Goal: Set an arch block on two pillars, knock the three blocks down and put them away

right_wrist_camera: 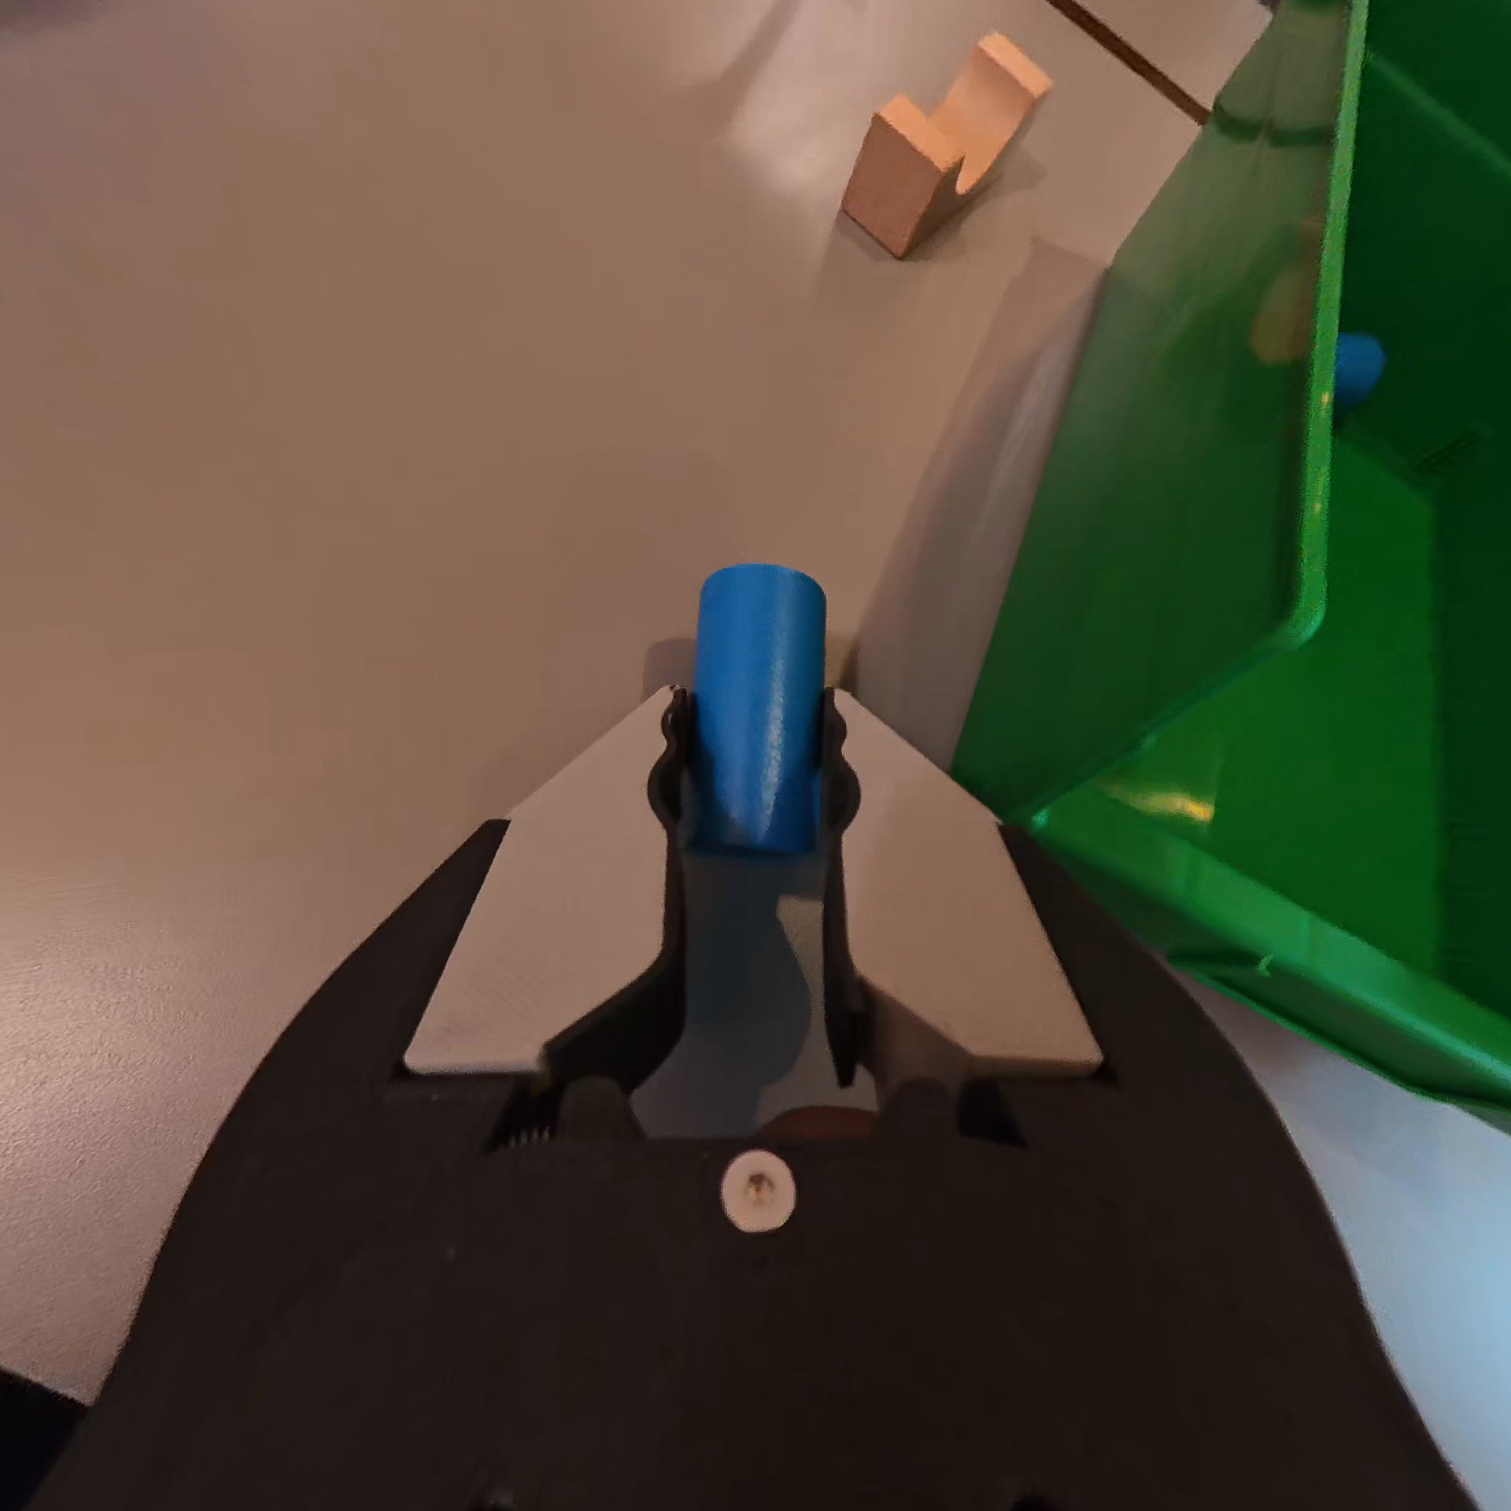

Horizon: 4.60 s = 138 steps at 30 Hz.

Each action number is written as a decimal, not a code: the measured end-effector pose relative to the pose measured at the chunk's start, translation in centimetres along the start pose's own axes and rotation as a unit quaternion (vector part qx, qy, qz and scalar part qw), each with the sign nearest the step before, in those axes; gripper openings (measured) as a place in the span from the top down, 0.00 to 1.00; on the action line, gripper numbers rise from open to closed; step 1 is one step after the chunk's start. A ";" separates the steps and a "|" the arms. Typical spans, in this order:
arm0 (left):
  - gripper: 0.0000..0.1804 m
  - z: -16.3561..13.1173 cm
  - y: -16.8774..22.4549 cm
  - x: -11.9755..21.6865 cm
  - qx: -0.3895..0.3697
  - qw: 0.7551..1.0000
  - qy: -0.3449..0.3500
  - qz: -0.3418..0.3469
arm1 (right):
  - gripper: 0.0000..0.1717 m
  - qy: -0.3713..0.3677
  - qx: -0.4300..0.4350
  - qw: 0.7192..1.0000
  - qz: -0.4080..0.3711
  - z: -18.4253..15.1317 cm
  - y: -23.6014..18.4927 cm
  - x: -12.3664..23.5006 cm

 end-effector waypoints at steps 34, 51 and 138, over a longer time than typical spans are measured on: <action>0.90 -0.1 0.1 -0.1 -0.004 1.000 -0.004 -0.003 | 0.83 0.228 -0.260 0.889 0.299 5.7 2.6 8.6; 0.90 -0.1 0.1 -0.1 -0.003 1.000 -0.004 -0.004 | 0.57 0.116 -0.196 0.965 -0.131 2.8 17.0 3.0; 0.89 -0.6 1.2 -0.6 -0.048 0.998 -0.028 -0.010 | 0.61 0.098 -0.161 0.978 0.093 13.6 3.9 -14.4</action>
Point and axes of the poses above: each gripper's, where its closed fingertips meet, x back along the fingers, z out of its top, y = z × x across the jaws, the point moved 3 cm from there along x, back along the fingers, and after that the axes turned 4 degrees about x, right-handed, at the moved point
